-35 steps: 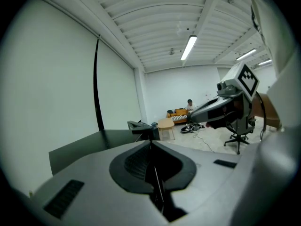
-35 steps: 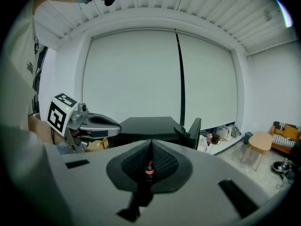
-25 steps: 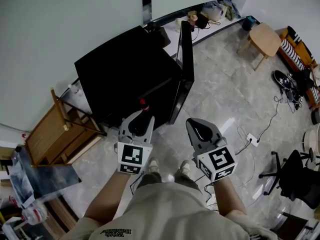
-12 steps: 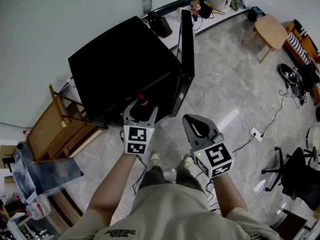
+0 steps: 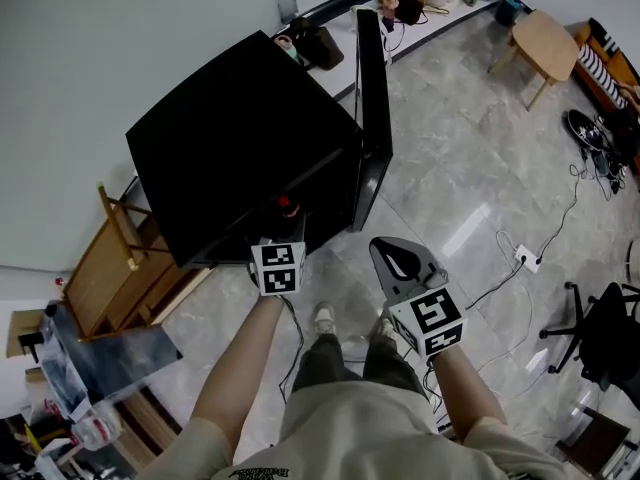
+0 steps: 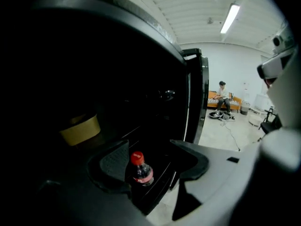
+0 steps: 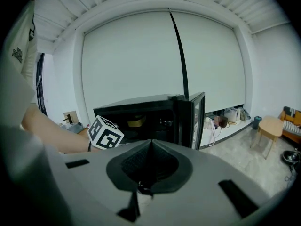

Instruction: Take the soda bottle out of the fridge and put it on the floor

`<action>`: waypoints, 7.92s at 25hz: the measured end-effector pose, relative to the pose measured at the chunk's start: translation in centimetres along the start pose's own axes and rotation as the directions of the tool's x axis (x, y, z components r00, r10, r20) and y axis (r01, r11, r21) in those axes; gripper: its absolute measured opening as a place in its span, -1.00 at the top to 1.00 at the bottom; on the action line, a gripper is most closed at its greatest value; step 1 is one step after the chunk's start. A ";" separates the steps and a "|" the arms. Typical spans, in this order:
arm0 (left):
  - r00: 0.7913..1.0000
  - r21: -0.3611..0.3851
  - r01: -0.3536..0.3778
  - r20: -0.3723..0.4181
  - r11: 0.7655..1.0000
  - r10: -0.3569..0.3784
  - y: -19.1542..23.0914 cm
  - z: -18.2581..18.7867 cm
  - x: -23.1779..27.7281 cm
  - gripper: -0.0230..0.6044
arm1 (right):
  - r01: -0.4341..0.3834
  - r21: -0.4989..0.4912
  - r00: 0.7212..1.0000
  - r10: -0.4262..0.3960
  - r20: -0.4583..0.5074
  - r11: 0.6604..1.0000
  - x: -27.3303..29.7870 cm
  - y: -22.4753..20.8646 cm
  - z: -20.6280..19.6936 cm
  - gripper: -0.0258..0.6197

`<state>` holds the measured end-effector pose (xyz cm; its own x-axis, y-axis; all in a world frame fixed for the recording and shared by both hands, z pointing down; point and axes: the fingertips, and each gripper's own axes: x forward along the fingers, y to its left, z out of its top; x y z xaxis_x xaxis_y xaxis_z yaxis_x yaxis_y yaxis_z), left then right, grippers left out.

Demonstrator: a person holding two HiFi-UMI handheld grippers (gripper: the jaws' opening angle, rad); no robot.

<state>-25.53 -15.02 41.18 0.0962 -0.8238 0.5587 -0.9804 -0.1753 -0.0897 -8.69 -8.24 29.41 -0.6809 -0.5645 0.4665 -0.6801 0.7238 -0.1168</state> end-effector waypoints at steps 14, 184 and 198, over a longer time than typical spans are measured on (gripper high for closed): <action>0.999 -0.066 -0.003 -0.041 0.998 0.000 1.8 -2.4 5.2 0.14 | -0.026 0.050 0.999 0.027 -0.032 0.998 3.6 0.1 -2.5 0.93; 0.777 0.206 0.586 -0.417 0.784 -0.472 -28.4 -41.7 25.2 0.72 | 0.245 0.404 0.954 -0.145 -0.264 0.881 9.6 -16.4 -49.7 0.93; 0.856 0.218 0.514 -0.181 0.829 -0.484 -24.3 -19.5 12.1 0.85 | 0.278 0.340 0.960 -0.258 -0.104 0.898 2.1 -15.8 -30.4 0.93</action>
<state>-3.91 -10.18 66.21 0.5255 -0.5232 0.6709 -0.7260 -0.6869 0.0330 8.88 -8.79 58.91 -0.4501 -0.6877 0.5696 -0.8928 0.3584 -0.2728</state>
